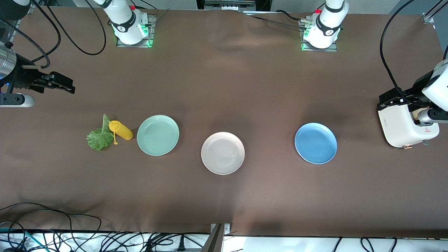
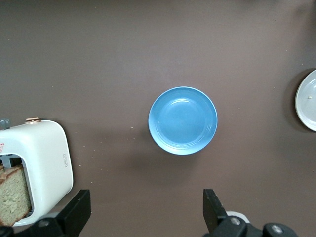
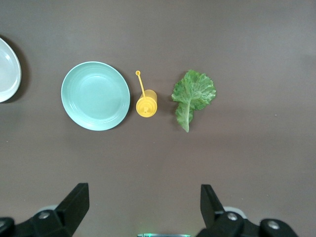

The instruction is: Make sandwich on beige plate with both arms

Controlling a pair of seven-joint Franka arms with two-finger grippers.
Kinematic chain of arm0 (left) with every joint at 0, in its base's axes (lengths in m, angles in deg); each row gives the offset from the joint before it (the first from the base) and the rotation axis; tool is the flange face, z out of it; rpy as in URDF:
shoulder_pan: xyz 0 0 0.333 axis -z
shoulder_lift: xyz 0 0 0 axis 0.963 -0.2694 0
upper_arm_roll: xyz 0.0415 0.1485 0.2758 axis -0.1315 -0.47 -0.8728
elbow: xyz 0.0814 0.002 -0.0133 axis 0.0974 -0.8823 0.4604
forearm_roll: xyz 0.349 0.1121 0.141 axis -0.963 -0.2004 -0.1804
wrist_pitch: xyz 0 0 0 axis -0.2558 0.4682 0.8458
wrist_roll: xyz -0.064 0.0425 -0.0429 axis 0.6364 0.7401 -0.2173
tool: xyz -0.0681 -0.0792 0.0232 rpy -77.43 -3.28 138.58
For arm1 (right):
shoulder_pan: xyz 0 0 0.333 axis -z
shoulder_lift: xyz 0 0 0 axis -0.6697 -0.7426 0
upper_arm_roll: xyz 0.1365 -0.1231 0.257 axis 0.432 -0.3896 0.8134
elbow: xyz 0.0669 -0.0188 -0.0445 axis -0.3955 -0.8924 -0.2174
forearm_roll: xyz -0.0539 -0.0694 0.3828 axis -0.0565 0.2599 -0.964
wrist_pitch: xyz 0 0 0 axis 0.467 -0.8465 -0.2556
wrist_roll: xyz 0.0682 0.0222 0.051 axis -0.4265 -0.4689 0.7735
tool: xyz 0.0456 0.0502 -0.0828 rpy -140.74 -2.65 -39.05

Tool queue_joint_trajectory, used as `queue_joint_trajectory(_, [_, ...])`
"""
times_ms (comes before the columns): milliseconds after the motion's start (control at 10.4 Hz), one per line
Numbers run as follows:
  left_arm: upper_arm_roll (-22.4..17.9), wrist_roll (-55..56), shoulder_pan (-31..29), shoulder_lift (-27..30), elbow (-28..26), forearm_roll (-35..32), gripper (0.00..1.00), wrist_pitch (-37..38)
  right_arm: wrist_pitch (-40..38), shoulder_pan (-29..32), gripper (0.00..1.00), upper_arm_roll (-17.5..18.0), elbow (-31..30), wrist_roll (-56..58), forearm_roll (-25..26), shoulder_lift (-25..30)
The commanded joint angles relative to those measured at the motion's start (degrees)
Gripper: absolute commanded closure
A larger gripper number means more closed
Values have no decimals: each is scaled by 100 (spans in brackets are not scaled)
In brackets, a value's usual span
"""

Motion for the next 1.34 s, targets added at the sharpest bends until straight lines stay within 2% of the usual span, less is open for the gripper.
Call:
queue_joint_trajectory(0, [13, -111, 8, 108, -55, -116, 0, 33, -65, -16, 0, -9, -6, 6, -13, 11])
queue_joint_trajectory(1245, [65, -103, -1, 108, -55, -133, 0, 33, 5, -25, 0, 0, -95, -11, -13, 11])
